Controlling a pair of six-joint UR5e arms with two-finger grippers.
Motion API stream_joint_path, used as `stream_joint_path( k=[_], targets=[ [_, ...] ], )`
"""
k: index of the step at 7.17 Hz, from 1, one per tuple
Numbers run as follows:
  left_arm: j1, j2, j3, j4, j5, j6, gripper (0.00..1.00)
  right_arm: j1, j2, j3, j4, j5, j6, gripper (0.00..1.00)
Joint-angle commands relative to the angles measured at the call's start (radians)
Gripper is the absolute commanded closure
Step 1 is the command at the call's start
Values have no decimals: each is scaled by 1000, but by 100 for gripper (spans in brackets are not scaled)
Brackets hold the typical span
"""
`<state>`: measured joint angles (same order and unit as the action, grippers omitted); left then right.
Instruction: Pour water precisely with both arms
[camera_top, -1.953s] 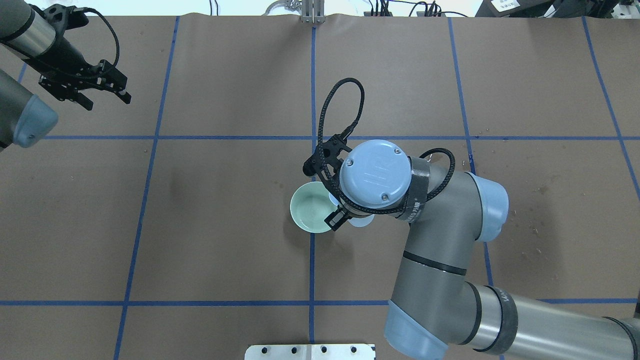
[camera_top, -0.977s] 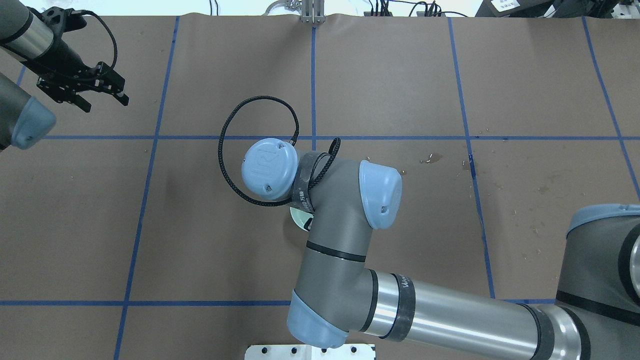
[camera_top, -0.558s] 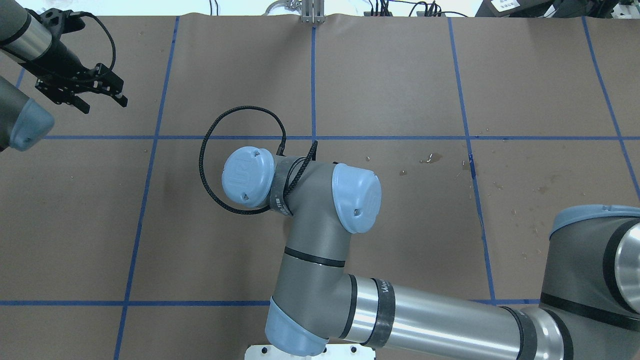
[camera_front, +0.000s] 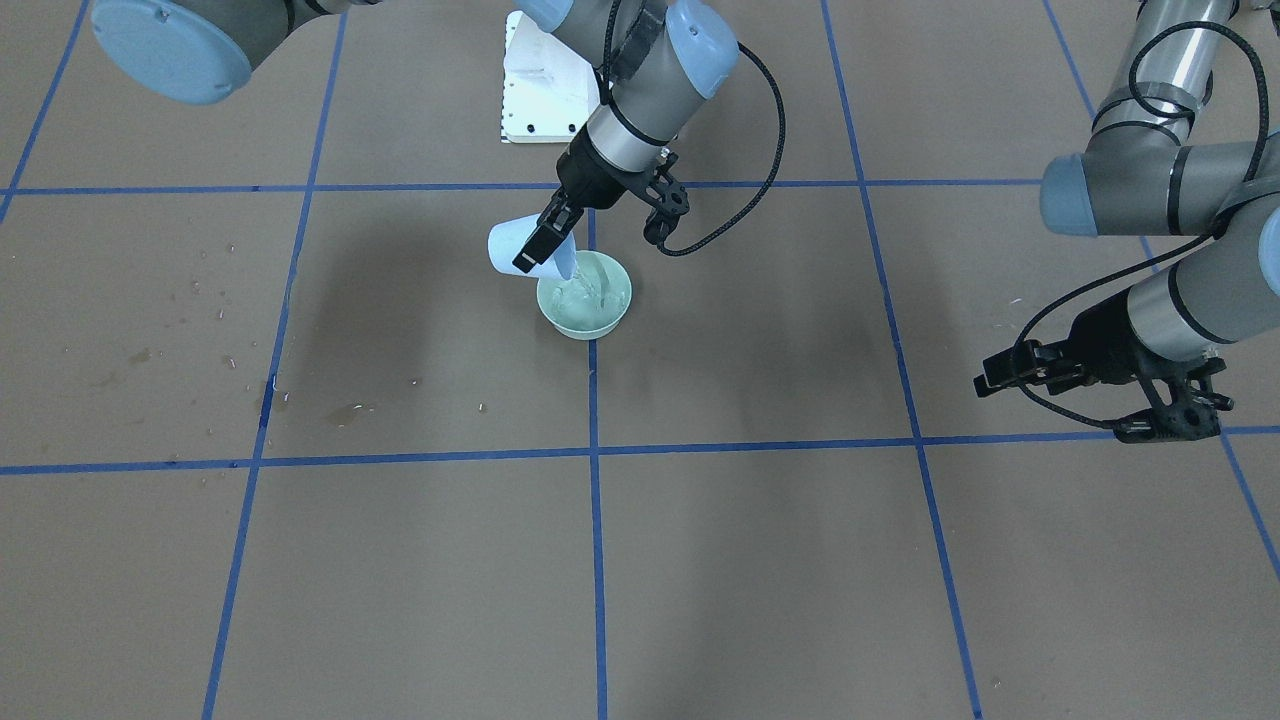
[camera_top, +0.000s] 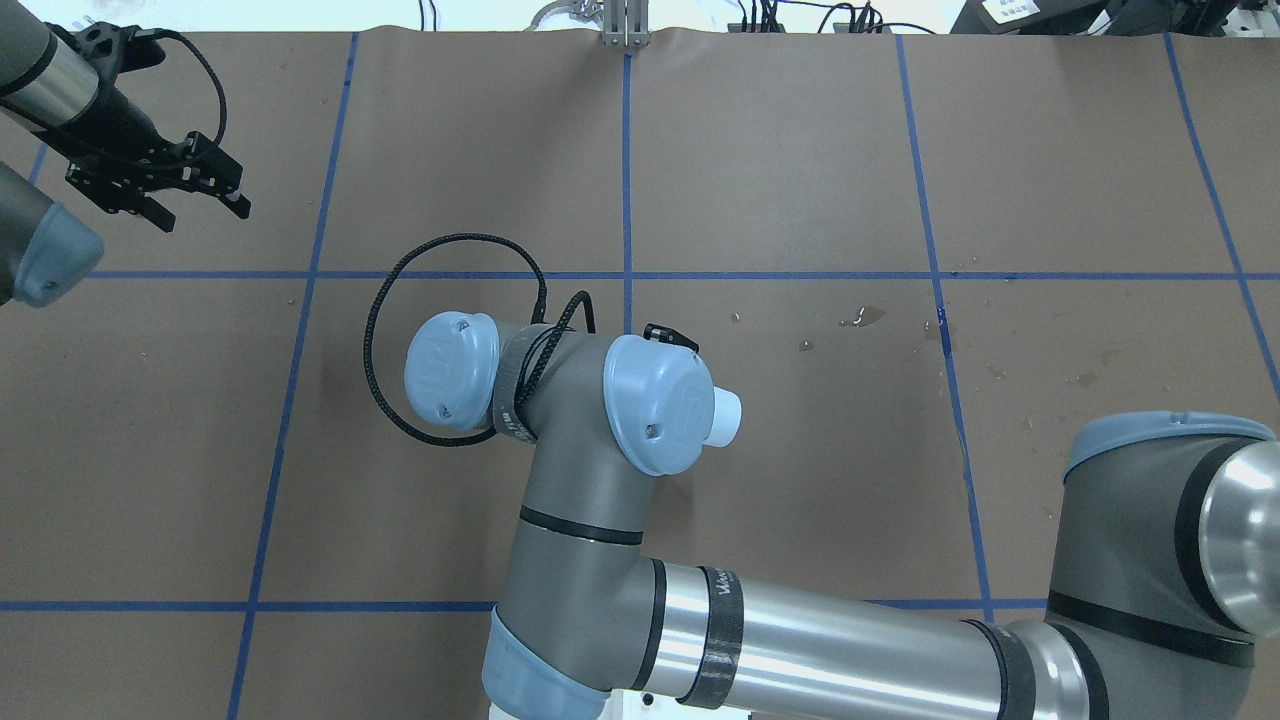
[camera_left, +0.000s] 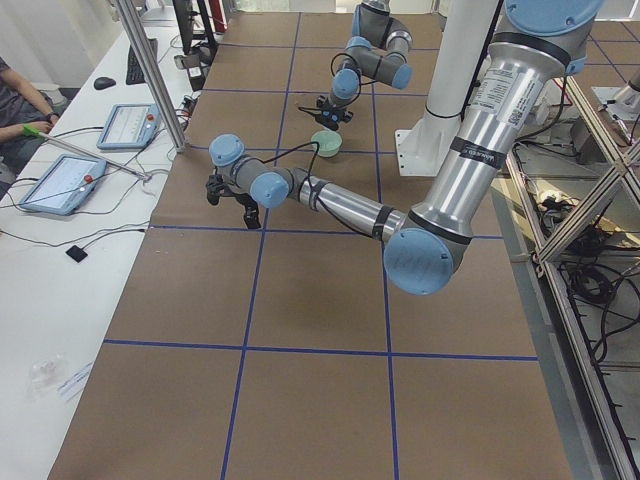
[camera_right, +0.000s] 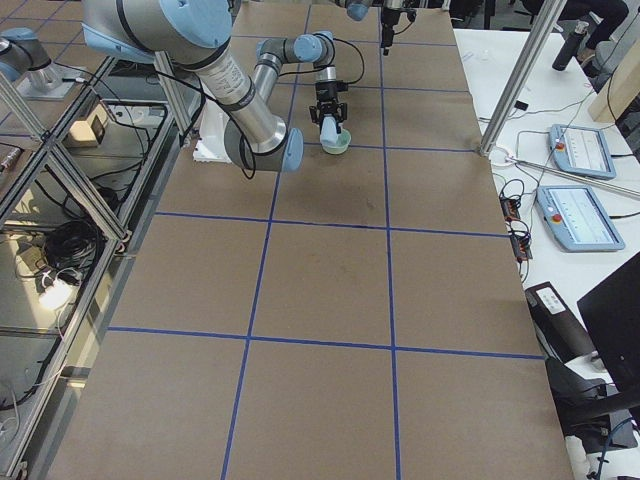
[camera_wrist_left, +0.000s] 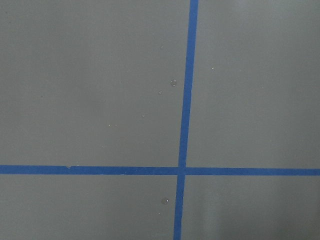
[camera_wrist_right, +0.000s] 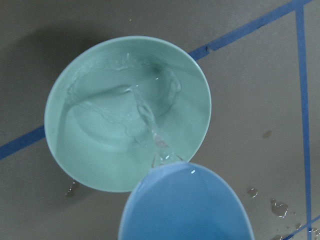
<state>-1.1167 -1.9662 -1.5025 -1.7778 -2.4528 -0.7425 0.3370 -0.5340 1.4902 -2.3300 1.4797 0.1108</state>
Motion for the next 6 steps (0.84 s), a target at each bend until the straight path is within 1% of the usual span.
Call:
stream_joint_path(
  k=[1, 3, 4, 6],
  targets=[
    [0, 1, -2, 0, 0, 0, 1, -10, 3, -7, -41, -42, -37, 78],
    [0, 3, -9, 1, 0, 0, 1, -16, 11, -8, -68, -59, -66, 78],
    [0, 3, -12, 3, 0, -1, 1, -18, 31, -34, -83, -73, -74, 78],
    [-2, 4, -15, 5, -15, -2, 1, -24, 48, -48, -95, -84, -76, 78]
  ],
)
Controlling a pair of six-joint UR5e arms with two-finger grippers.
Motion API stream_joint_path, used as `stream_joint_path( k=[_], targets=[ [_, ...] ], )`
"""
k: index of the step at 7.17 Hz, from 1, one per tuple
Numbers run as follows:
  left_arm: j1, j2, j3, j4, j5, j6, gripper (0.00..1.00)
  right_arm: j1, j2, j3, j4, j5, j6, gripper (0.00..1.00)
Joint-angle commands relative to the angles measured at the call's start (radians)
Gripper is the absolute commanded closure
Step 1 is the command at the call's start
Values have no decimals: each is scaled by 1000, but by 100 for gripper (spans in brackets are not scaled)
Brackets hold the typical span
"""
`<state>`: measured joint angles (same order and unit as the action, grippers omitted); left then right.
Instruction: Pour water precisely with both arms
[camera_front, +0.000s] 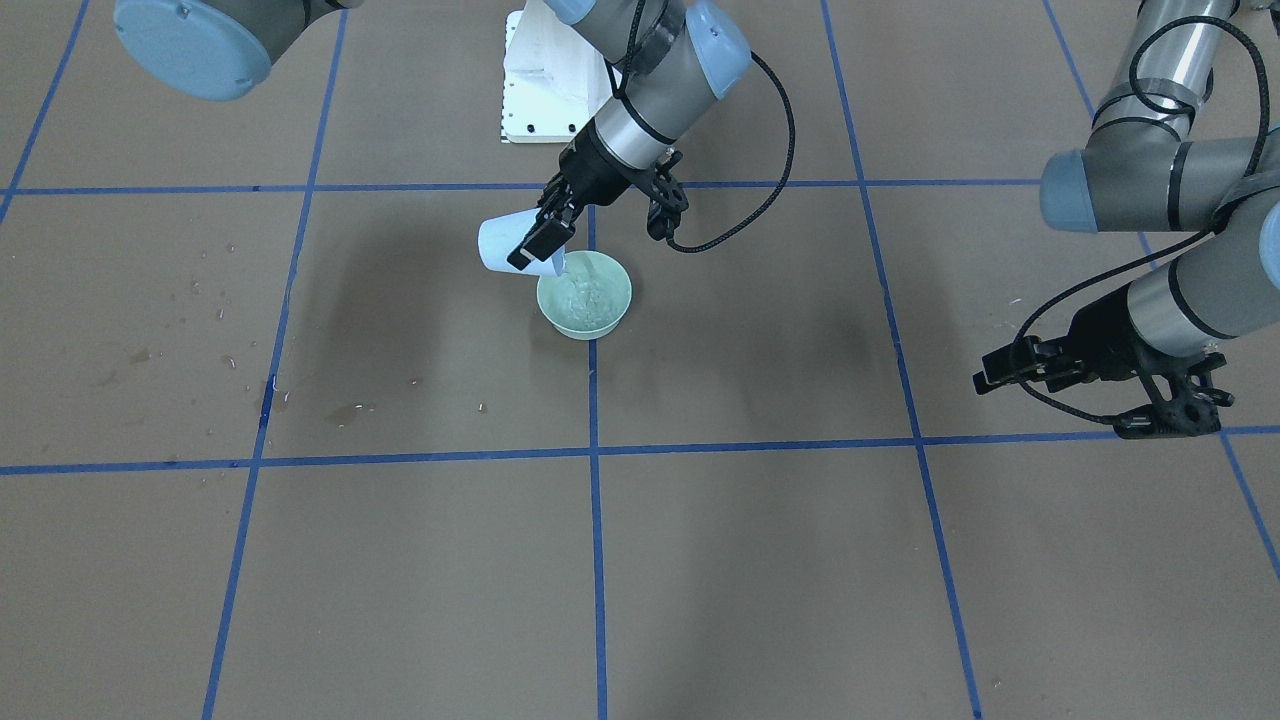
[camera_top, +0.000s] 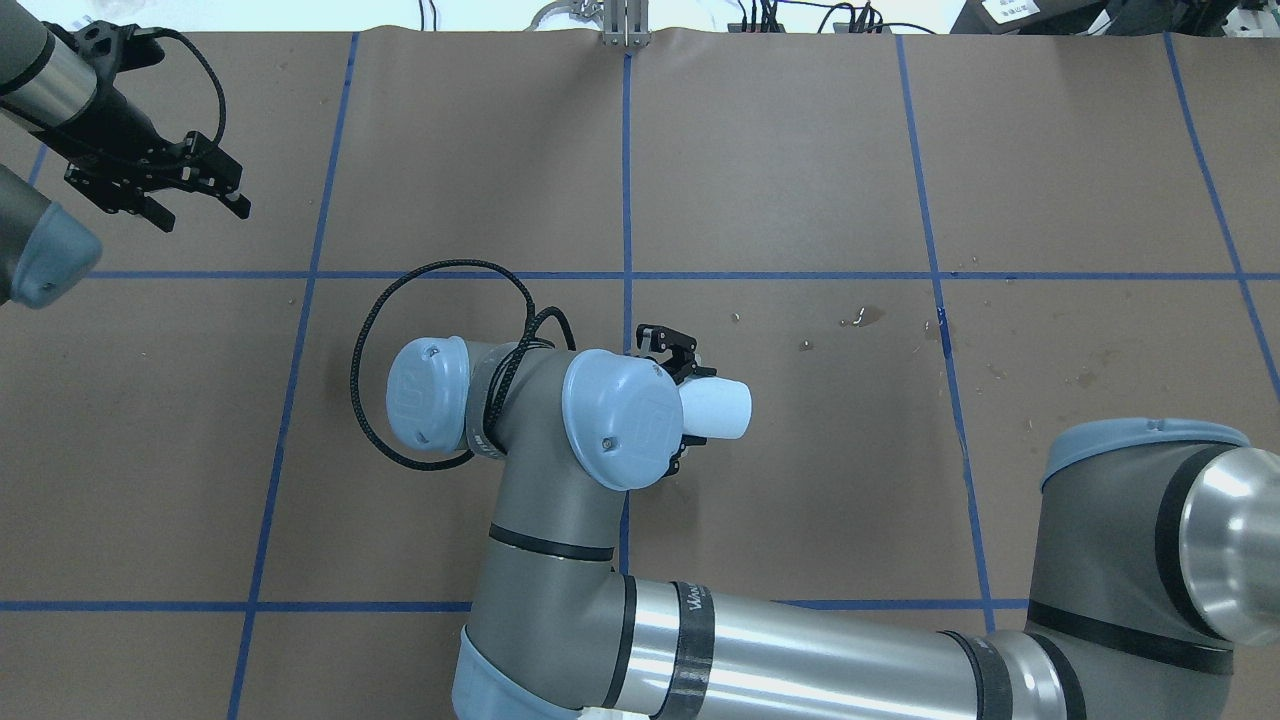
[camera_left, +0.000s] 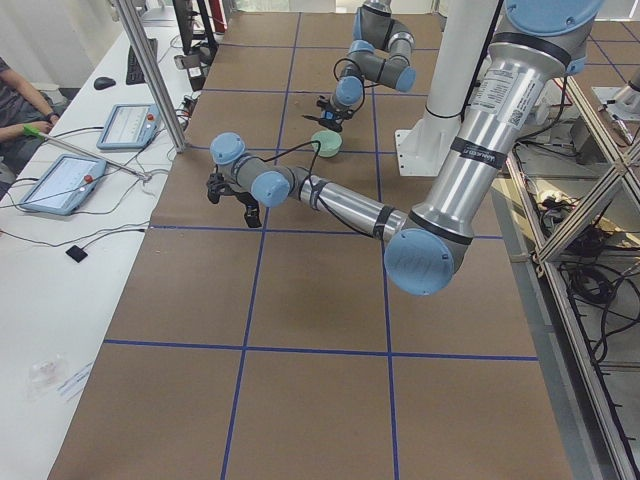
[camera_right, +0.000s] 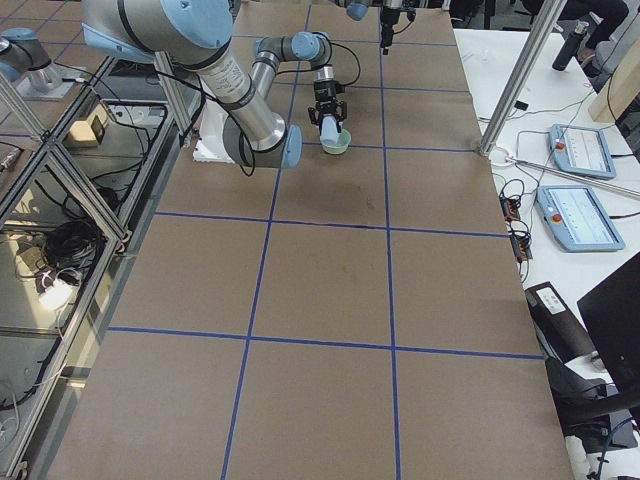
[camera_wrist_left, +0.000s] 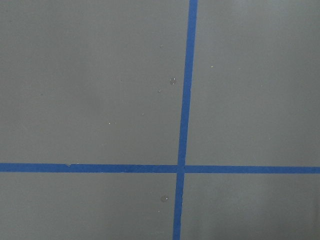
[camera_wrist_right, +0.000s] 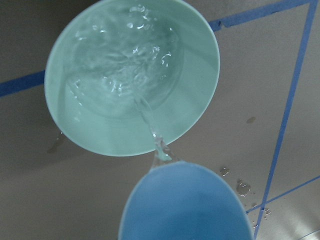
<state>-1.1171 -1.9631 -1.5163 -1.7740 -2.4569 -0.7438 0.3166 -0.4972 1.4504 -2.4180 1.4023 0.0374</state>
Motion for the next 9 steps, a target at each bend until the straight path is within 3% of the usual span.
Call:
stream_joint_path(
  k=[1, 4, 6, 7, 8, 9],
  targets=[
    [-1, 1, -1, 1, -14, 0, 1, -8, 12, -10, -21, -11, -2, 78],
    [-1, 4, -1, 1, -16, 0, 1, -13, 8, 34, -4, -13, 48, 78],
    [0, 3, -8, 2, -14, 0, 1, -7, -76, 117, 103, -8, 119, 77],
    [0, 3, -12, 4, -14, 0, 1, 25, -149, 222, 156, 41, 133, 77],
    [0, 1, -15, 4, -14, 0, 1, 103, -266, 367, 228, 187, 172, 77],
    [0, 1, -22, 7, -14, -2, 1, 175, -362, 480, 316, 254, 191, 75]
  ],
)
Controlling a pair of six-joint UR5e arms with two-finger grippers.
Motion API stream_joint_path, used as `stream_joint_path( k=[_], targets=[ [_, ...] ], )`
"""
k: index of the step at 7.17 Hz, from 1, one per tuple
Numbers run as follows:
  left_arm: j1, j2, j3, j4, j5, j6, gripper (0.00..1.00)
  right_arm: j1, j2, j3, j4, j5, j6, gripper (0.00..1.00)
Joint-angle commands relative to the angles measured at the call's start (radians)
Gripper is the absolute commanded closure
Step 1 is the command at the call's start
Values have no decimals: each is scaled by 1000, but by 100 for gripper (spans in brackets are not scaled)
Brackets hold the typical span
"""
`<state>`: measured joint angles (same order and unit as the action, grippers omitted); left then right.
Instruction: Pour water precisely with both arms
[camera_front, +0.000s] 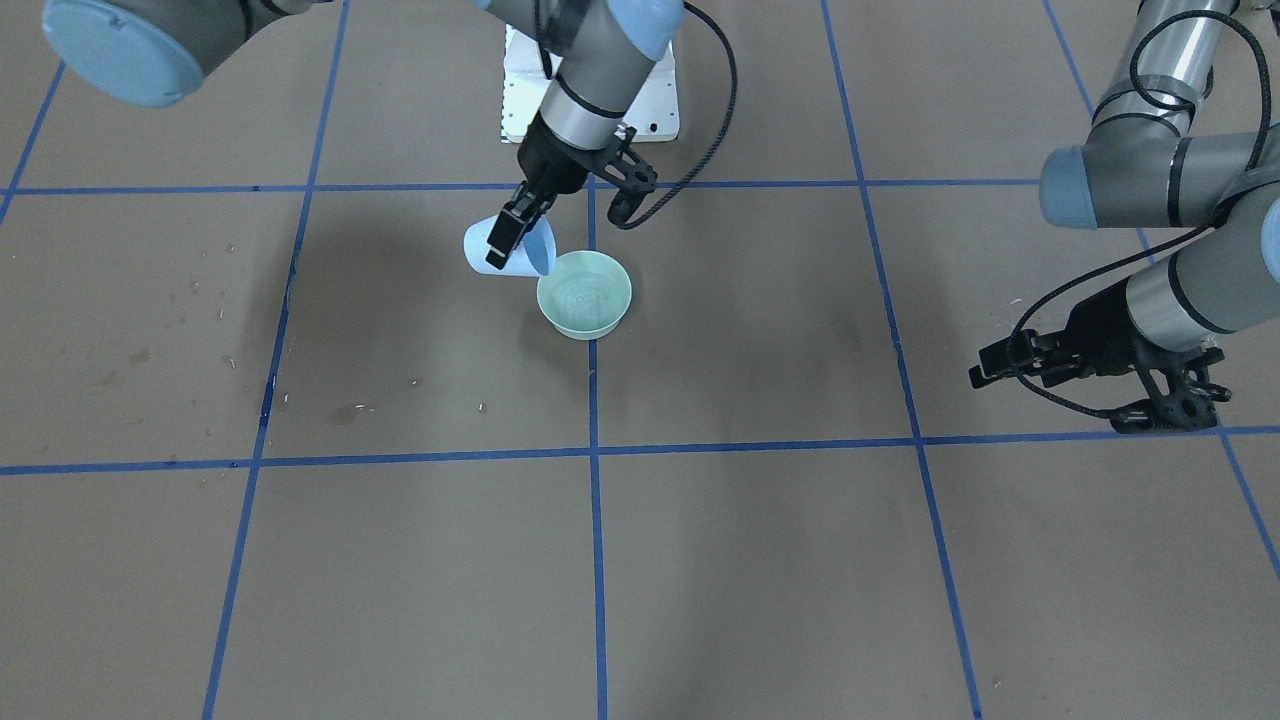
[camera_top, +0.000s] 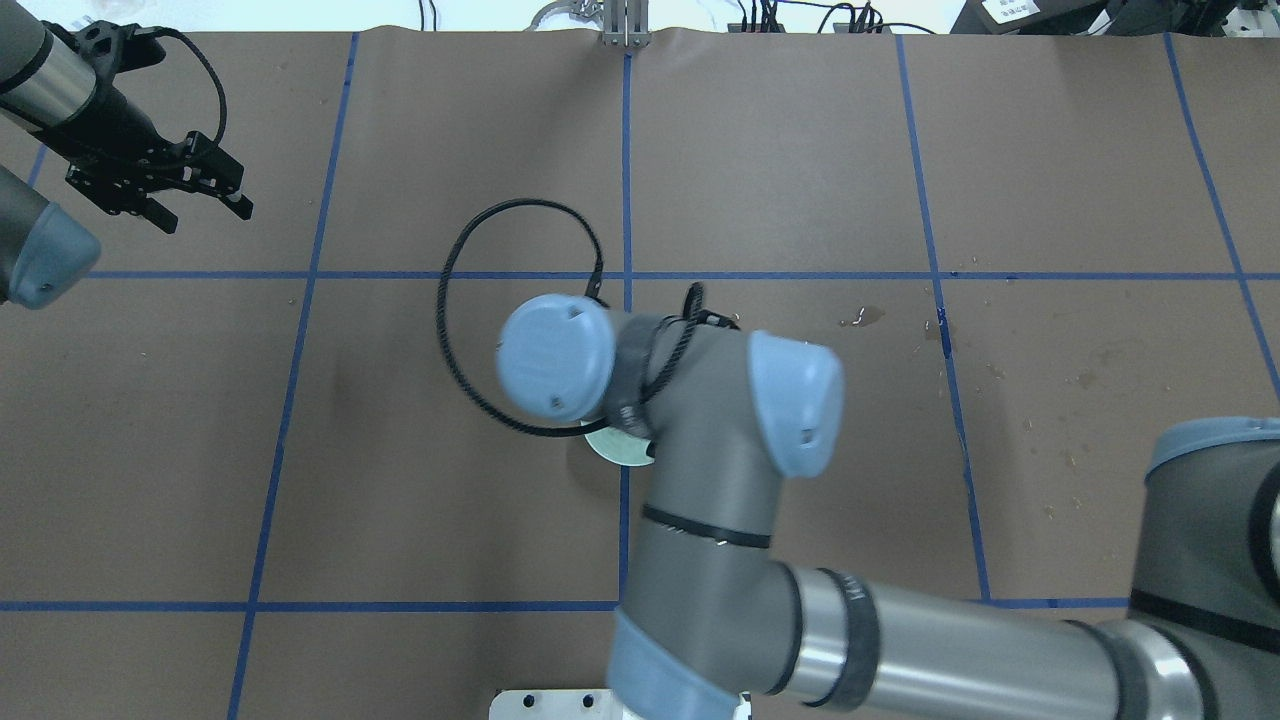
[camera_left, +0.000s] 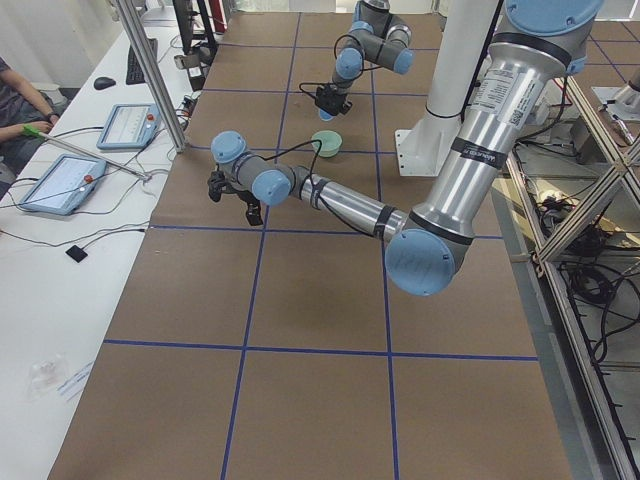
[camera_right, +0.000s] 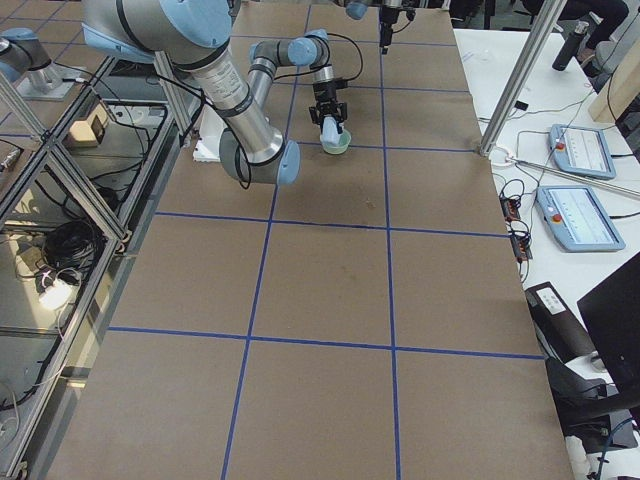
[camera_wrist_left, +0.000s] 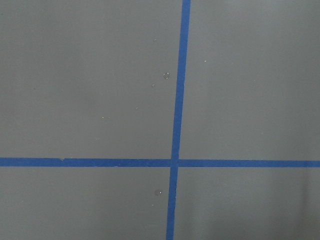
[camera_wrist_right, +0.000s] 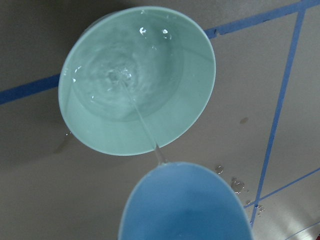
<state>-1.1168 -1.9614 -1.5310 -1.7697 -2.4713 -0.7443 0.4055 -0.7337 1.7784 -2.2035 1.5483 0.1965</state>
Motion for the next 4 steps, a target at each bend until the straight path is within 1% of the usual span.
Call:
stream_joint_path(
  k=[1, 2, 3, 4],
  targets=[
    [0, -1, -8, 3, 0, -1, 1, 161, -230, 204, 226, 209, 135, 74],
    [0, -2, -8, 3, 0, -4, 1, 268, -336, 208, 401, 361, 152, 74],
    [0, -2, -17, 3, 0, -13, 1, 362, -452, 207, 567, 462, 147, 75],
    [2, 1, -27, 4, 3, -16, 1, 428, -577, 205, 732, 516, 147, 75]
  ],
)
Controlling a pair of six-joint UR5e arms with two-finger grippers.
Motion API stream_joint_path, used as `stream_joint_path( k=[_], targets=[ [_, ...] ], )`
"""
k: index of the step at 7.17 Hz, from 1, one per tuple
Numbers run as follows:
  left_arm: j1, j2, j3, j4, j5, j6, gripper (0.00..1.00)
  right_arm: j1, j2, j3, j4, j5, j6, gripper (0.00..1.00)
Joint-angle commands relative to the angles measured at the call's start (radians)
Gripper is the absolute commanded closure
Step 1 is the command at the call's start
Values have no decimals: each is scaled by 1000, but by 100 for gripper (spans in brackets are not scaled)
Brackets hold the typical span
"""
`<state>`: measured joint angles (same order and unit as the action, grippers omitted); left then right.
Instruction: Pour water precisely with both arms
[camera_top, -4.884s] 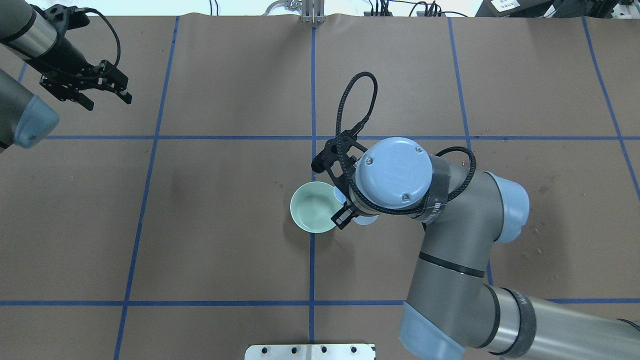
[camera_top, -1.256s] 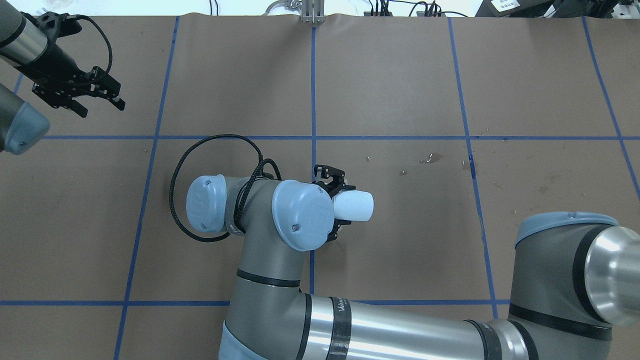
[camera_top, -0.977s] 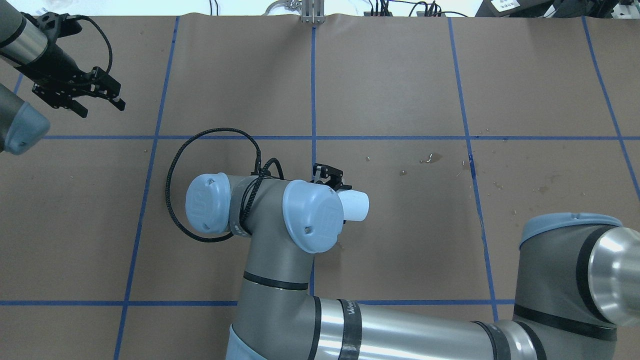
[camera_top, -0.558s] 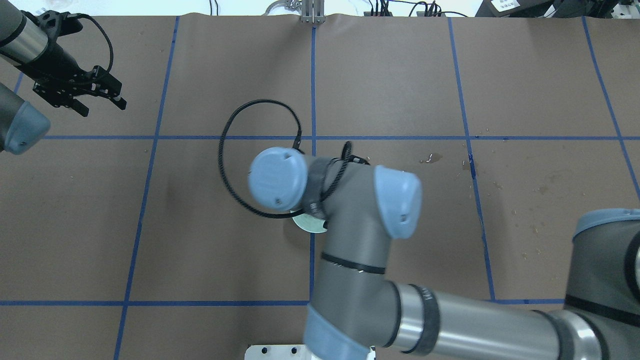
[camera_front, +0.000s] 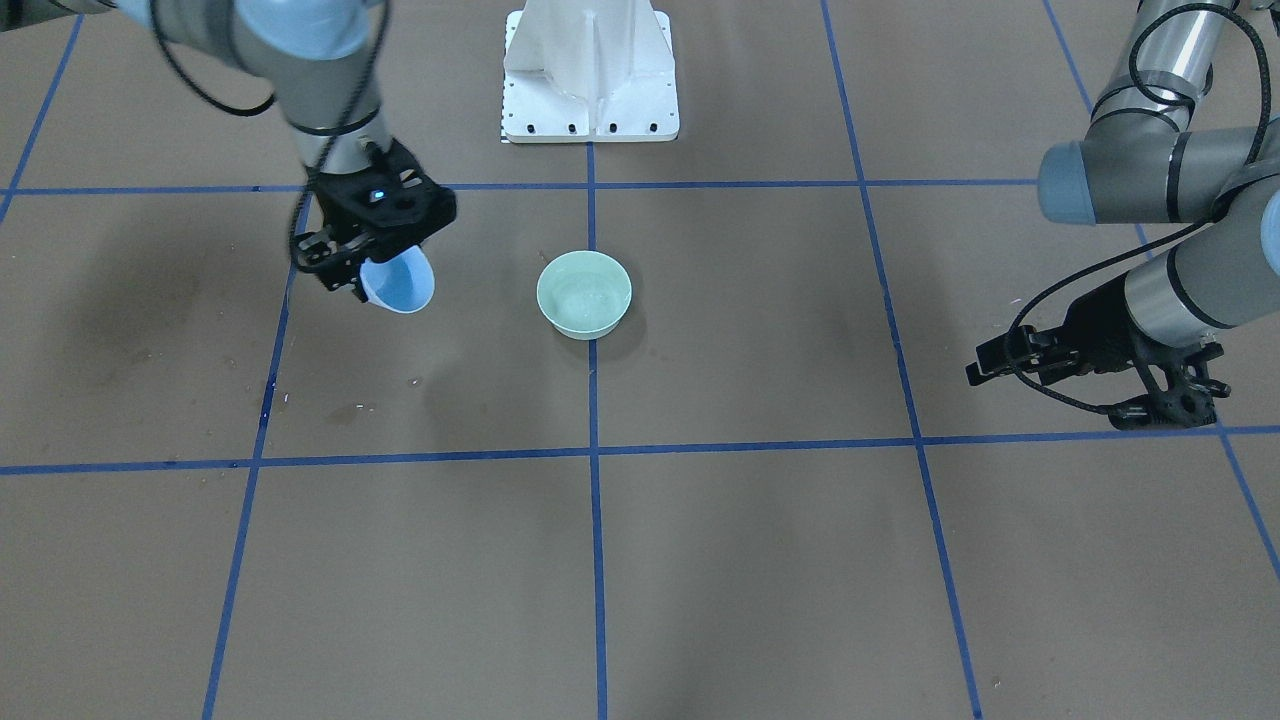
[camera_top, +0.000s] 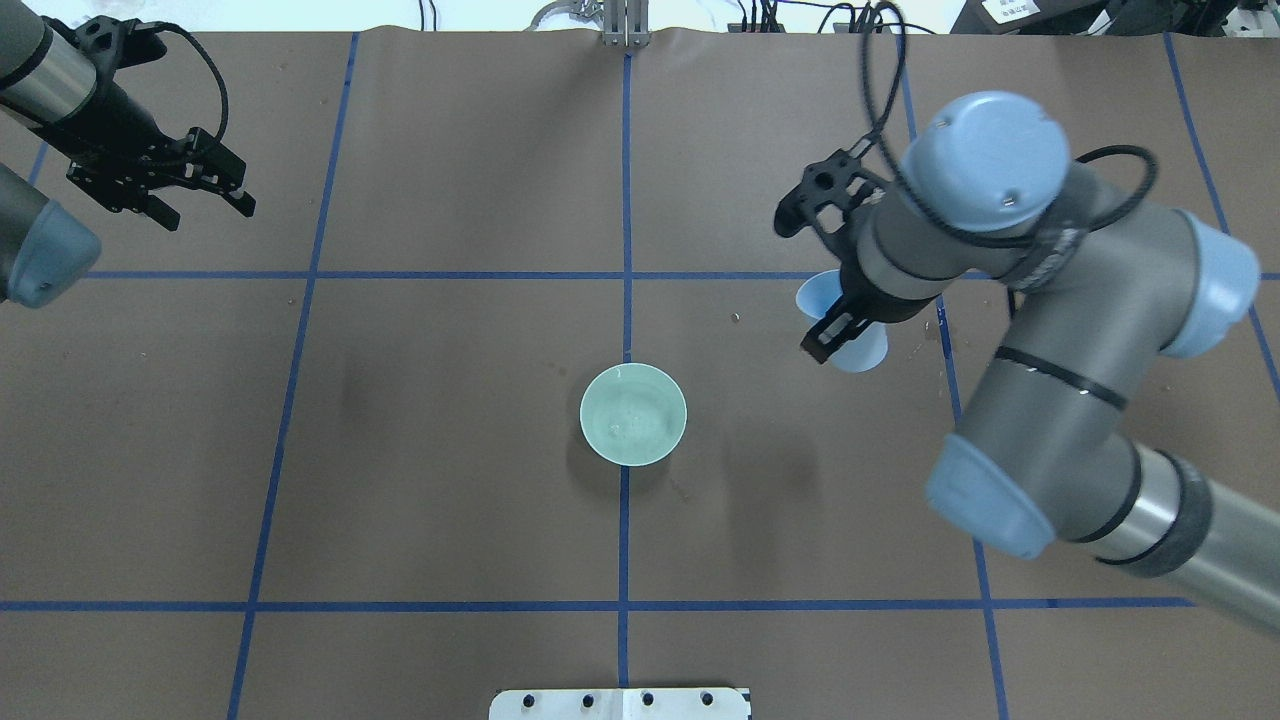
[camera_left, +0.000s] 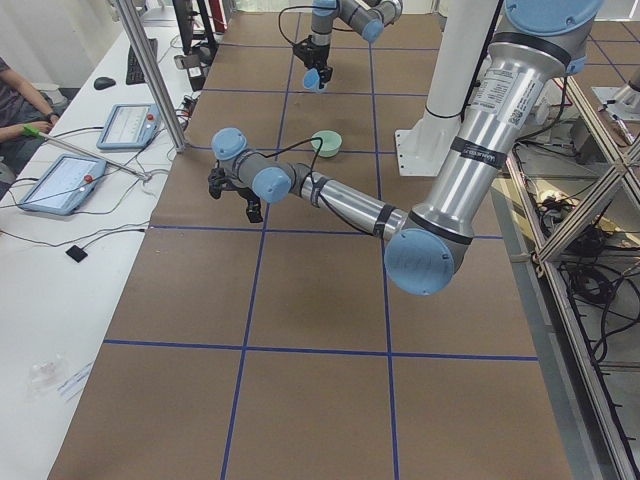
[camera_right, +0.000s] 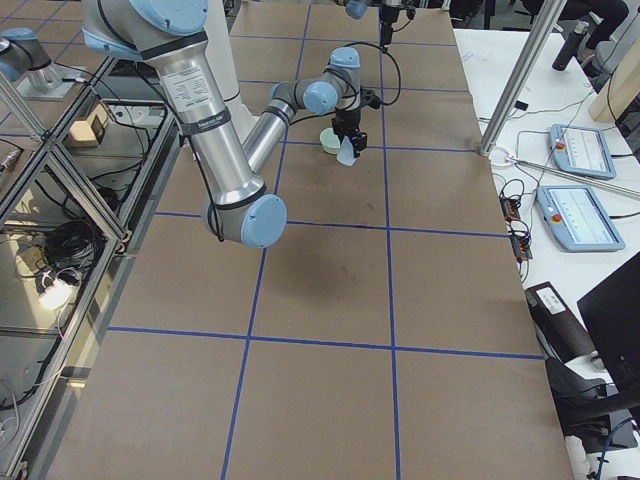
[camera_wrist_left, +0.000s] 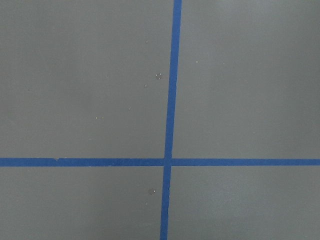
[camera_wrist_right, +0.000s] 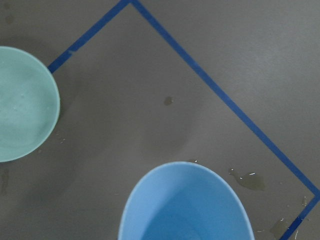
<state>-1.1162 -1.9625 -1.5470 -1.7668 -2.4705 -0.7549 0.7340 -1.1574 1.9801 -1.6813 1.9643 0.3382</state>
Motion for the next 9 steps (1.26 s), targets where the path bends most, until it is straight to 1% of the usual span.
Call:
stream_joint_path(
  k=[1, 2, 3, 4, 5, 6, 7, 8, 9],
  targets=[
    [-1, 2, -18, 1, 2, -7, 1, 141, -288, -1, 397, 107, 11, 75],
    [1, 4, -22, 1, 4, -9, 1, 183, -389, -21, 574, 113, 13, 75],
    [1, 4, -28, 1, 4, -18, 1, 236, -442, -56, 695, 167, 16, 75],
    [1, 4, -36, 1, 4, -38, 1, 270, -490, -87, 804, 186, 27, 74],
    [1, 4, -42, 1, 4, -40, 1, 281, -517, -136, 951, 186, 94, 74],
    [1, 4, -50, 1, 5, -47, 1, 281, -544, -223, 1167, 177, 175, 75],
    [1, 4, -60, 1, 5, -73, 1, 281, -557, -360, 1410, 165, 201, 75],
    [1, 5, -71, 3, 5, -75, 1, 280, -555, -460, 1553, 142, 202, 75],
    [1, 5, -79, 3, 5, -83, 1, 278, -553, -496, 1610, 72, 190, 75]
  ],
)
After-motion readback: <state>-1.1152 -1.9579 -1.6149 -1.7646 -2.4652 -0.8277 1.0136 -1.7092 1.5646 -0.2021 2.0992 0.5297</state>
